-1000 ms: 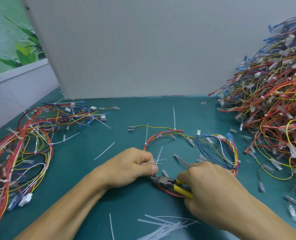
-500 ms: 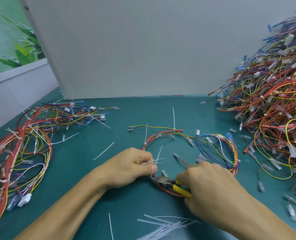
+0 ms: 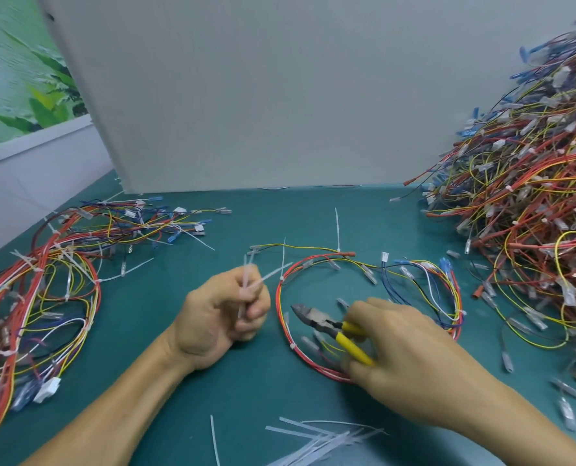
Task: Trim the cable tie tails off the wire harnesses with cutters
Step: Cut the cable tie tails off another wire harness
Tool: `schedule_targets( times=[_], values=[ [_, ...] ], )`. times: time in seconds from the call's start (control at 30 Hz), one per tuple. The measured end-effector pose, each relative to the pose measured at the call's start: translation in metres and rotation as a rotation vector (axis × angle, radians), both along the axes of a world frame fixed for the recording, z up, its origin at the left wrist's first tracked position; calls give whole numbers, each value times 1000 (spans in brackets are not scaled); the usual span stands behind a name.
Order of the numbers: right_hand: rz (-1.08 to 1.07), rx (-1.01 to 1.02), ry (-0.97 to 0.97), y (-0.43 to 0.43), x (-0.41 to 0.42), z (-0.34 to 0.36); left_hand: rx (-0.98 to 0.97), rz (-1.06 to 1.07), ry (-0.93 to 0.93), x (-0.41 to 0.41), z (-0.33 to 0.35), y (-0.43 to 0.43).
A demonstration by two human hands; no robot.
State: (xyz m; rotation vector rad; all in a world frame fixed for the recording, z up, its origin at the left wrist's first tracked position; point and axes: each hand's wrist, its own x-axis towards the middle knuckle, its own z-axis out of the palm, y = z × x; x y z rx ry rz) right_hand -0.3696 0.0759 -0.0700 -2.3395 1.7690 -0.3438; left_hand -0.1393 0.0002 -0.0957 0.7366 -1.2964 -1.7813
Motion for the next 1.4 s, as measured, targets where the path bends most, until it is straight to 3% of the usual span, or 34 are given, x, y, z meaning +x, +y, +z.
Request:
schedule_targets(
  times=[0.1, 0.37, 0.5, 0.6, 0.7, 0.77, 0.93, 1.07, 1.23, 1.4],
  values=[
    [24, 27, -18, 0, 3, -5, 62, 88, 79, 0, 0, -1],
    [45, 221, 17, -2, -6, 7, 114, 330, 56, -7, 0, -6],
    [64, 328, -54, -3, -9, 15, -197, 528, -286, -8, -1, -9],
    [62, 372, -118, -3, -9, 20, -408, 536, -618, -14, -1, -7],
    [56, 367, -155, -4, -10, 21, -522, 522, -929, -20, -5, -6],
    [35, 327, -147, -5, -13, 21, -512, 500, -1007, -19, -5, -6],
    [10, 212, -6, -9, -18, 18, -484, 404, -1029, -15, -4, -2],
    [88, 216, 96, -16, -17, 24, -341, 333, -896, -11, 1, 0],
    [165, 29, 300, -39, -8, 27, -186, 291, -752, -7, 7, -1],
    [133, -73, 300, -49, -1, 20, -112, 240, -704, -1, 7, -4]
  ],
)
